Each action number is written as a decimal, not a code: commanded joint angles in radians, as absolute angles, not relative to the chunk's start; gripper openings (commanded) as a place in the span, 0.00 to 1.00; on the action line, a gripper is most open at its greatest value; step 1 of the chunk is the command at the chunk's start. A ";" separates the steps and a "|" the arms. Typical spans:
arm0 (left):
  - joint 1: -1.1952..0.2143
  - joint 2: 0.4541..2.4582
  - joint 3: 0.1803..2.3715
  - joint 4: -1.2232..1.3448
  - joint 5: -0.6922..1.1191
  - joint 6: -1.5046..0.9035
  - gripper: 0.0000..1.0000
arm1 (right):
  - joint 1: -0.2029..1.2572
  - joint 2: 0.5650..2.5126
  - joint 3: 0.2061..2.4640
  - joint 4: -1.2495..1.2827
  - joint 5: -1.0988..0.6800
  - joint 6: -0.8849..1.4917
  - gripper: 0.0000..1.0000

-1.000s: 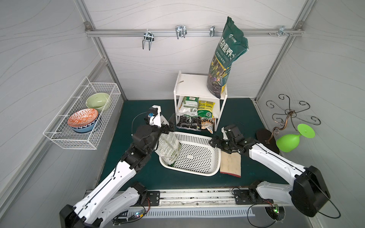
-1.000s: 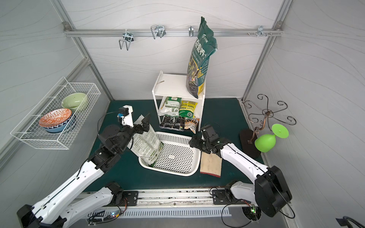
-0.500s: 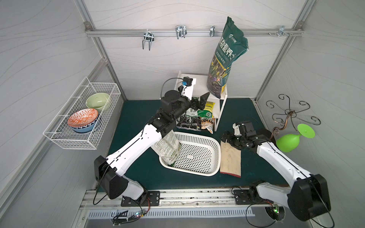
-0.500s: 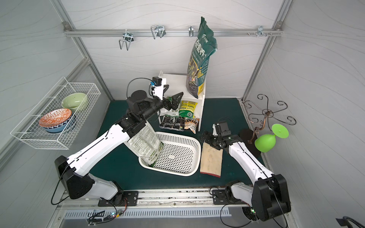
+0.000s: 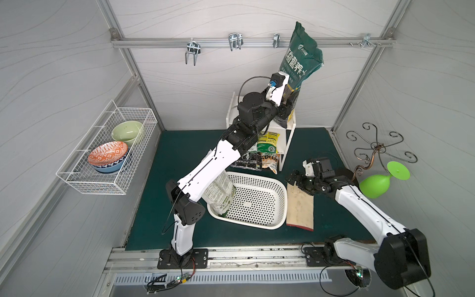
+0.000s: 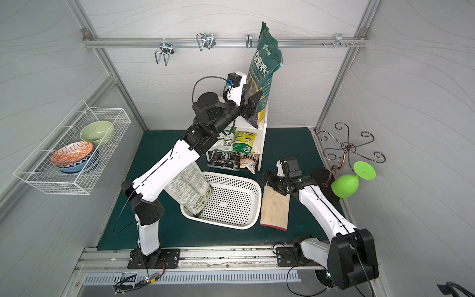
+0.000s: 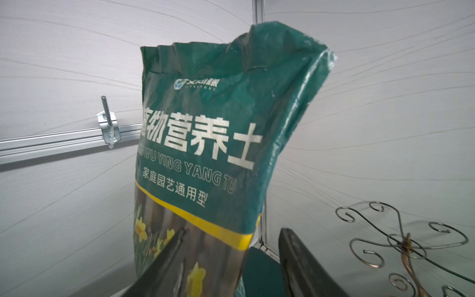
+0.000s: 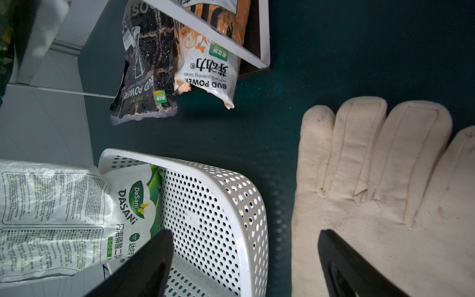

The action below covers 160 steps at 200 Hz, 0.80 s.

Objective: Take down the fertilizer bag from the shelf
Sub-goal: Pick up the fertilizer bag from the shelf.

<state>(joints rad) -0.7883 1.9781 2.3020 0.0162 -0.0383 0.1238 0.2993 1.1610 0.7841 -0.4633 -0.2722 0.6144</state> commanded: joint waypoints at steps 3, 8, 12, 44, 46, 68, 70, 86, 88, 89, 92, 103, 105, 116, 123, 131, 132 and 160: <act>-0.793 2.050 2.414 0.066 -0.070 0.135 0.62 | 0.293 1.148 0.775 -0.453 -0.305 0.628 0.91; -0.793 2.056 2.414 0.074 -0.068 0.131 0.62 | 0.293 1.148 0.777 -0.453 -0.308 0.629 0.91; -0.793 2.062 2.416 0.079 -0.065 0.128 0.62 | 0.293 1.146 0.777 -0.452 -0.309 0.627 0.91; -0.793 2.113 2.447 0.081 -0.073 0.116 0.62 | 0.291 1.138 0.774 -0.457 -0.310 0.623 0.91; -0.793 2.117 2.448 0.081 -0.073 0.115 0.62 | 0.291 1.137 0.774 -0.457 -0.310 0.623 0.91; -0.794 2.145 2.466 0.092 -0.087 0.113 0.59 | 0.291 1.135 0.769 -0.455 -0.318 0.627 0.91; -0.794 2.149 2.470 0.093 -0.088 0.113 0.58 | 0.291 1.135 0.769 -0.453 -0.320 0.627 0.91; -0.792 2.164 2.482 0.107 -0.104 0.118 0.46 | 0.292 1.134 0.762 -0.448 -0.325 0.621 0.91; -0.791 2.165 2.482 0.110 -0.105 0.119 0.43 | 0.292 1.134 0.762 -0.448 -0.325 0.619 0.91; -0.791 2.165 2.482 0.112 -0.105 0.119 0.41 | 0.292 1.135 0.763 -0.447 -0.326 0.618 0.91; -0.791 2.166 2.482 0.117 -0.106 0.121 0.36 | 0.290 1.135 0.764 -0.449 -0.325 0.612 0.91; -0.785 2.165 2.482 0.129 -0.105 0.116 0.12 | 0.288 1.135 0.771 -0.461 -0.319 0.597 0.91; -0.784 2.165 2.482 0.131 -0.104 0.113 0.07 | 0.287 1.134 0.773 -0.464 -0.318 0.596 0.90; -0.776 2.156 2.488 0.131 -0.100 0.092 0.00 | 0.284 1.136 0.780 -0.468 -0.316 0.585 0.91; -0.771 2.149 2.494 0.127 -0.091 0.074 0.00 | 0.283 1.136 0.784 -0.471 -0.317 0.582 0.90; -0.765 2.141 2.501 0.123 -0.080 0.054 0.00 | 0.282 1.138 0.789 -0.471 -0.316 0.580 0.90; -0.764 2.139 2.501 0.121 -0.079 0.052 0.00 | 0.282 1.138 0.790 -0.471 -0.315 0.581 0.90; -0.761 2.056 2.482 0.082 -0.038 0.033 0.00 | 0.282 1.153 0.804 -0.458 -0.348 0.588 0.90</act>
<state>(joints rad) -0.7666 2.1502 2.4416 0.0467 -0.0849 0.0719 0.2874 1.1542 0.7734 -0.4576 -0.3138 0.6010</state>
